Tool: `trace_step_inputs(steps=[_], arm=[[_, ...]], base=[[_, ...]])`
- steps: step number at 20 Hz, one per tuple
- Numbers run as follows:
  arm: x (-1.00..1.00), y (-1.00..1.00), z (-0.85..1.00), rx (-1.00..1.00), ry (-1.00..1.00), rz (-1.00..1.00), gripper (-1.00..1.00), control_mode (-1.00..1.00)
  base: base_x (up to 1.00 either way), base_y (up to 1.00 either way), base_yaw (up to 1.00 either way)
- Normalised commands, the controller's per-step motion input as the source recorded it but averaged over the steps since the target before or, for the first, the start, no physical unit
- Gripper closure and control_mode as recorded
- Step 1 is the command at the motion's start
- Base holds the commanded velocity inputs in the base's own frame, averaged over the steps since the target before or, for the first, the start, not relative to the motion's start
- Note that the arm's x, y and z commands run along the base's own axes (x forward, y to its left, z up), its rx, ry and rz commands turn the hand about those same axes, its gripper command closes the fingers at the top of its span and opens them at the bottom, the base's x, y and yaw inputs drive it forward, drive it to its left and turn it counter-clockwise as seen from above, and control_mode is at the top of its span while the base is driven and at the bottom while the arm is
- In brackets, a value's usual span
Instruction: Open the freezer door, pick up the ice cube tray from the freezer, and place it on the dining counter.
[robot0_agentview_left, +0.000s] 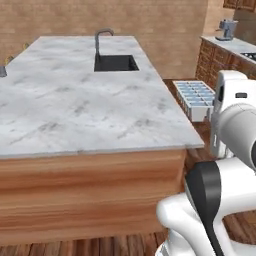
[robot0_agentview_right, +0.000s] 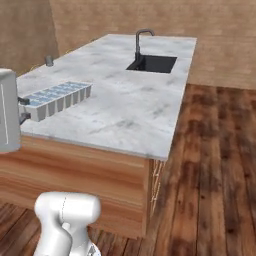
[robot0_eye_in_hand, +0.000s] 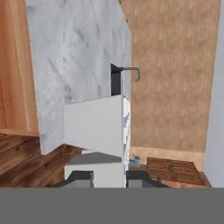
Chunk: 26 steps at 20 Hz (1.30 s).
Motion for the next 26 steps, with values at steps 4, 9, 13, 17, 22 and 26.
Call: trace_step_inputs(steps=[4, 9, 13, 17, 22, 26], arm=[[0.0, 0.0, 0.0, 0.0, 0.0, 0.0, 1.0, 1.0], [0.0, 0.0, 0.0, 0.0, 0.0, 0.0, 1.0, 1.0], [0.0, 0.0, 0.0, 0.0, 0.0, 0.0, 1.0, 1.0], [0.0, 0.0, 0.0, 0.0, 0.0, 0.0, 1.0, 1.0], [0.0, 0.0, 0.0, 0.0, 0.0, 0.0, 1.0, 1.0], [0.0, 0.0, 0.0, 0.0, 0.0, 0.0, 1.0, 1.0]], base=[[-0.24, 0.96, 0.83], [0.27, 1.0, 0.35], [0.64, 1.0, -0.06], [0.63, 1.0, -0.2], [0.53, 1.0, -0.42], [0.49, 1.0, -0.46]])
